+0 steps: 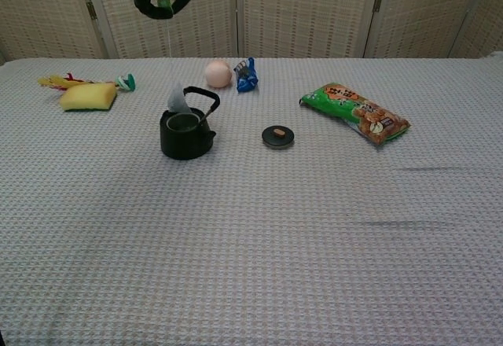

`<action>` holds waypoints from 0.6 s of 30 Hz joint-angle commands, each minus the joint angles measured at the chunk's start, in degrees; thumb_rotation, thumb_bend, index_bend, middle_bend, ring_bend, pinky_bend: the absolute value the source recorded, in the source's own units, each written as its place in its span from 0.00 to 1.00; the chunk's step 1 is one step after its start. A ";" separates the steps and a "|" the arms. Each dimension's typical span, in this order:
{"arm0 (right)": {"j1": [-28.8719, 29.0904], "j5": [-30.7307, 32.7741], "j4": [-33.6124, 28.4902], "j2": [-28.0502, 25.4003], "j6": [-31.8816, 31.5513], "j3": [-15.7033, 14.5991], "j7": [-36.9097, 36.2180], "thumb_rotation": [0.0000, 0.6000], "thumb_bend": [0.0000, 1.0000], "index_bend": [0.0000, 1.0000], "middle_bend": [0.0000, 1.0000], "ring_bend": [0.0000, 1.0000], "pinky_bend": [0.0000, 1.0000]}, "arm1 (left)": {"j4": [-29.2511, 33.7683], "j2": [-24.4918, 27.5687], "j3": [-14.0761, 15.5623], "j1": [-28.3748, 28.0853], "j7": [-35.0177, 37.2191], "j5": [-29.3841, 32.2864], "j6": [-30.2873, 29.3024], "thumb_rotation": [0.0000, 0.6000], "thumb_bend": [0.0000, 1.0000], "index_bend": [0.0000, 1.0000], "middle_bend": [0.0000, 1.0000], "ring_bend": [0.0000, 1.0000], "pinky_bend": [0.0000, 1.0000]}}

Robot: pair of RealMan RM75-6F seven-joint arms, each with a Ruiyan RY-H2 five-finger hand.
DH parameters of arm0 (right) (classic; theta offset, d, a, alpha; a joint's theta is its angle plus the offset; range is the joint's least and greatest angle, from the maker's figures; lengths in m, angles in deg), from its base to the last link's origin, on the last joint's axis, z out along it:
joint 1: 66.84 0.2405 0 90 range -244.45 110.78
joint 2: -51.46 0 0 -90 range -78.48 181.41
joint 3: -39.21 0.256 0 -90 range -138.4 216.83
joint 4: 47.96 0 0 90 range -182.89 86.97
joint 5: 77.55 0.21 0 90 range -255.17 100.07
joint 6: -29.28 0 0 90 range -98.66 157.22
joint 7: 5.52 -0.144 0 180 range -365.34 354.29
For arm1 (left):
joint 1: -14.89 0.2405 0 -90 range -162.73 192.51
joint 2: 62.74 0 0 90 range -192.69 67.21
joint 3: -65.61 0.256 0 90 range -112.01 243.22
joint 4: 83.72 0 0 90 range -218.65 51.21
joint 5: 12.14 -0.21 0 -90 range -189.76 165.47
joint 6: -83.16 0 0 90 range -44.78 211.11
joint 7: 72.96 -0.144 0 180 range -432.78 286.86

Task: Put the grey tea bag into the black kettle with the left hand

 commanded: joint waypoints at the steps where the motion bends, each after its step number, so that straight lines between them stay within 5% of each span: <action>1: 0.12 0.26 0.04 0.08 0.27 0.10 0.18 1.00 0.12 0.00 0.00 0.00 0.00 | -1.45 -0.91 0.43 0.71 1.47 -0.81 0.62 1.00 0.47 0.60 1.00 0.98 1.00; 18: 0.04 -0.13 -0.25 0.42 0.10 -0.02 1.07 1.00 0.12 0.00 0.00 0.00 0.00 | -1.41 -4.95 2.51 8.25 11.17 -9.03 -1.17 1.00 0.47 0.60 1.00 0.98 1.00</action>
